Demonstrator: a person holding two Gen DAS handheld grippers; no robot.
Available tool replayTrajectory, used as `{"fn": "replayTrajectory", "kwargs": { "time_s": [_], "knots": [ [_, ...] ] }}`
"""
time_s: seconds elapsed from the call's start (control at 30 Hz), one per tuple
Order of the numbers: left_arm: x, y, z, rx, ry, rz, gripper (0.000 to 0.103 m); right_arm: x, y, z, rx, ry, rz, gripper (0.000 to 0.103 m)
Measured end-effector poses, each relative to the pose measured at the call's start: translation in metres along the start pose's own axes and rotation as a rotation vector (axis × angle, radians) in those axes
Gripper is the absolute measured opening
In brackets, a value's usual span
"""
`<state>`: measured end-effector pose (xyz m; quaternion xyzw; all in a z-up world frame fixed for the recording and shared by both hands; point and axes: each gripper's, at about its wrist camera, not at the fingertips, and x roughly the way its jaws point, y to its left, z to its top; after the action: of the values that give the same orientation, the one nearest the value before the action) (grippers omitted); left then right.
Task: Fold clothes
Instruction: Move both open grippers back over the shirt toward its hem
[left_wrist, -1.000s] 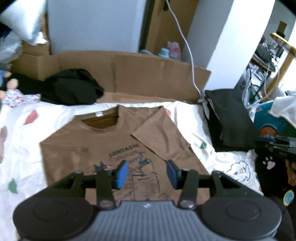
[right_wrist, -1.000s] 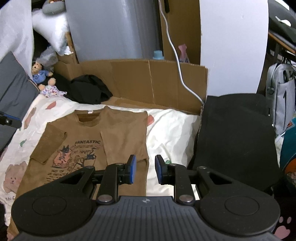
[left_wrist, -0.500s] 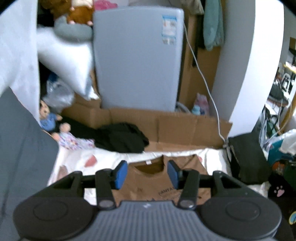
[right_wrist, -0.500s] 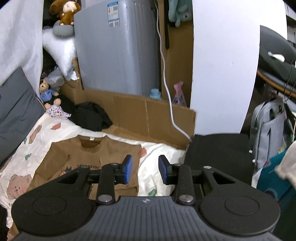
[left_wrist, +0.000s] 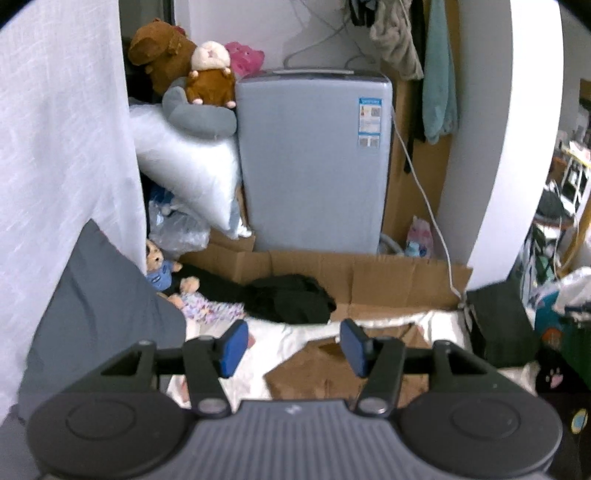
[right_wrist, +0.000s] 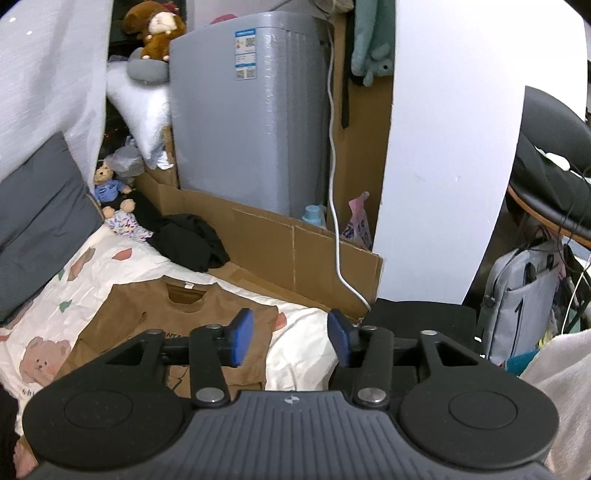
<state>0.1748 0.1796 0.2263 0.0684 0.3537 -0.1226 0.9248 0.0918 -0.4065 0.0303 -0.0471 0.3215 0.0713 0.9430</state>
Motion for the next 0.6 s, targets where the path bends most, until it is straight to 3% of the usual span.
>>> {"fn": "replayTrajectory", "kwargs": {
  "time_s": [0.23,0.33,0.6],
  "knots": [
    [-0.013,0.014,-0.055,-0.028,0.051,-0.025,0.062,-0.012,0.009,-0.013,-0.026,0.027,0.015,0.068],
    [0.001,0.017,-0.093,-0.075,0.067,-0.065,0.062,-0.014,0.012,-0.024,-0.015,0.036,0.019,0.075],
    [0.049,0.003,-0.199,-0.148,0.18,-0.136,0.062,-0.002,0.023,-0.089,0.031,0.144,0.07,0.076]
  ]
}}
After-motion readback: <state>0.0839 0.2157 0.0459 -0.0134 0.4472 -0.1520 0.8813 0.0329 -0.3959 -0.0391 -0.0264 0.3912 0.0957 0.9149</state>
